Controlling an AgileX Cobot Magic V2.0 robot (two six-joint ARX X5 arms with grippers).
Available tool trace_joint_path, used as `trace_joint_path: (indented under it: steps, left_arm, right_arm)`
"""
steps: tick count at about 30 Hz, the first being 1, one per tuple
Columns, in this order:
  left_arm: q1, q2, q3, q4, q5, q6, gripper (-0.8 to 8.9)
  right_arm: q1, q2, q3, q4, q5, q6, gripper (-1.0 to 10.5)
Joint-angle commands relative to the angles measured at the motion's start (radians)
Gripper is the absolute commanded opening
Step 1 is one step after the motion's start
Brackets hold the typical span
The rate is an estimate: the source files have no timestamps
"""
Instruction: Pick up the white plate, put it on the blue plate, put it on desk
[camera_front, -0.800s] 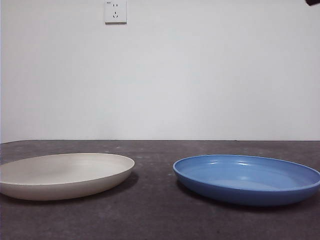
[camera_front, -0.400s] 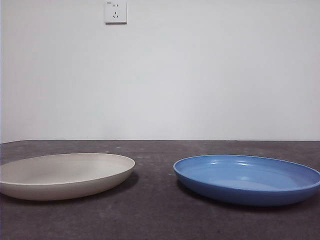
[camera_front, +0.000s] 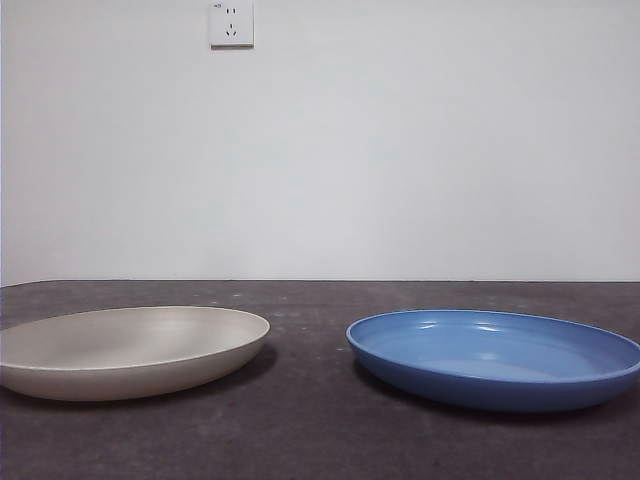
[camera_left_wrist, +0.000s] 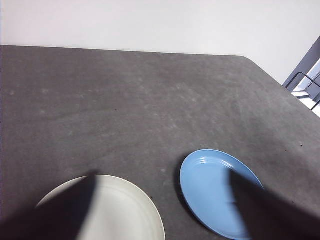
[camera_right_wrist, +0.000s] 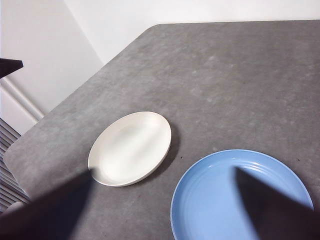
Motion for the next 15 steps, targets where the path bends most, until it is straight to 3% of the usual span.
trace_joint_path:
  steps: [1, 9, 15]
  left_arm:
    - [-0.006, 0.004, 0.019, 0.009, 0.002, 0.015, 6.62]
    - [0.000, 0.000, 0.023, -0.068, 0.002, -0.040, 6.53]
    - [0.092, 0.048, 0.106, -0.216, 0.003, -0.031, 6.53]
  right_arm:
    - [0.003, 0.002, 0.016, 0.006, 0.002, -0.008, 6.2]
    - [0.003, 0.002, 0.016, 0.001, -0.002, -0.003, 6.2]
    - [0.003, 0.003, 0.016, -0.031, -0.049, 0.051, 6.2]
